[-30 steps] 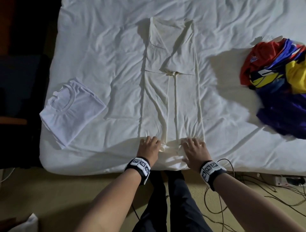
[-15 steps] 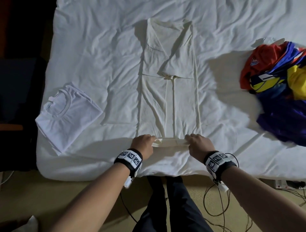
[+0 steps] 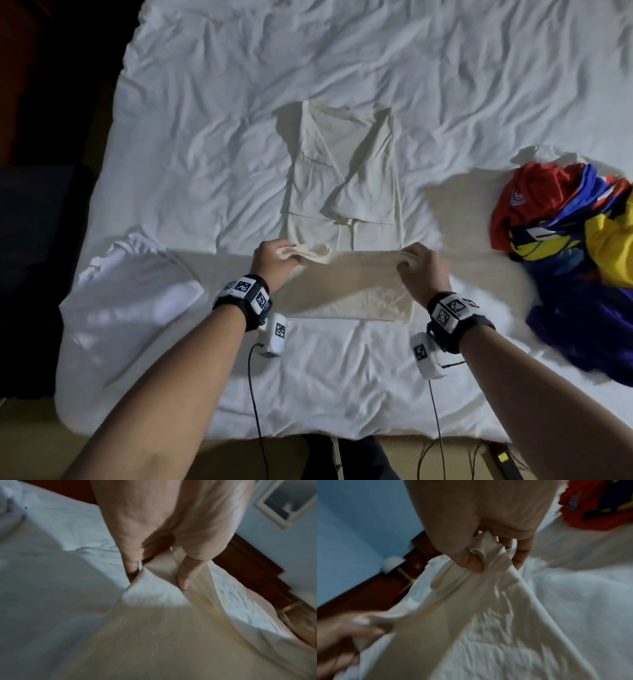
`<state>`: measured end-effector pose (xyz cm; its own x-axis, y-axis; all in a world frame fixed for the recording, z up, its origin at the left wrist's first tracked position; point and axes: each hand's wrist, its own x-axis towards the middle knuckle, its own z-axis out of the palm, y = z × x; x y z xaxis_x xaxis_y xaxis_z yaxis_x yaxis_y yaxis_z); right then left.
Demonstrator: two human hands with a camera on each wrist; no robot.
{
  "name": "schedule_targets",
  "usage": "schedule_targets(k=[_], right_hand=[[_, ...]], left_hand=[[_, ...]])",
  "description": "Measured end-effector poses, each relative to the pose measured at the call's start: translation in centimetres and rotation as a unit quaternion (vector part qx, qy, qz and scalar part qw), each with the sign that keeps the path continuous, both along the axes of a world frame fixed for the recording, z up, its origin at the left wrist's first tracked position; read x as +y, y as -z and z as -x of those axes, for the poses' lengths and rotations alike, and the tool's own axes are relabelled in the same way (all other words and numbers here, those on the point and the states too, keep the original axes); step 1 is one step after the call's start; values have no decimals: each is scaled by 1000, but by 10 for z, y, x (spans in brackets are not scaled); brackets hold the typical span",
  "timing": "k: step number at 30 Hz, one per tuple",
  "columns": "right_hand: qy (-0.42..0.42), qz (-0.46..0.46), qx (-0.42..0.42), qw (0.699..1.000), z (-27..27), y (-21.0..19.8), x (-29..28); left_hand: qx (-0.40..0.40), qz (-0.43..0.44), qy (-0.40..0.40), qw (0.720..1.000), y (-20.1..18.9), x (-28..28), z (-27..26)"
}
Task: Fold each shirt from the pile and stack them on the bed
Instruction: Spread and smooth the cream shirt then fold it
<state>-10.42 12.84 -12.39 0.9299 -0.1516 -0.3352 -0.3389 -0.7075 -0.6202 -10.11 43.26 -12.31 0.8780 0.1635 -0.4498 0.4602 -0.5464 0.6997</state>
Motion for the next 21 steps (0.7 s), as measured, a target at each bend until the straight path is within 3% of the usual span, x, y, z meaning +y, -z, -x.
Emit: schedule_targets(k=[6,10,13,16,21], right_hand=[[107,-89,-18,990,-60,35,-10],[136,-201,55,969,-76,62,-12],[130,-191,89,969,-79,81,-11],[163,-182,46,969,-82,88,-8],[259,-348,-26,900,-92,87,-11]], left_hand=[[-2,57,-139,989,36,1,-60],[15,60,-158,986,67,3,-76],[27,81,-160,983,82,5,-79],[-5,111,-178,978,83,7,-83],[-72,224,-187,954,70,14,-104]])
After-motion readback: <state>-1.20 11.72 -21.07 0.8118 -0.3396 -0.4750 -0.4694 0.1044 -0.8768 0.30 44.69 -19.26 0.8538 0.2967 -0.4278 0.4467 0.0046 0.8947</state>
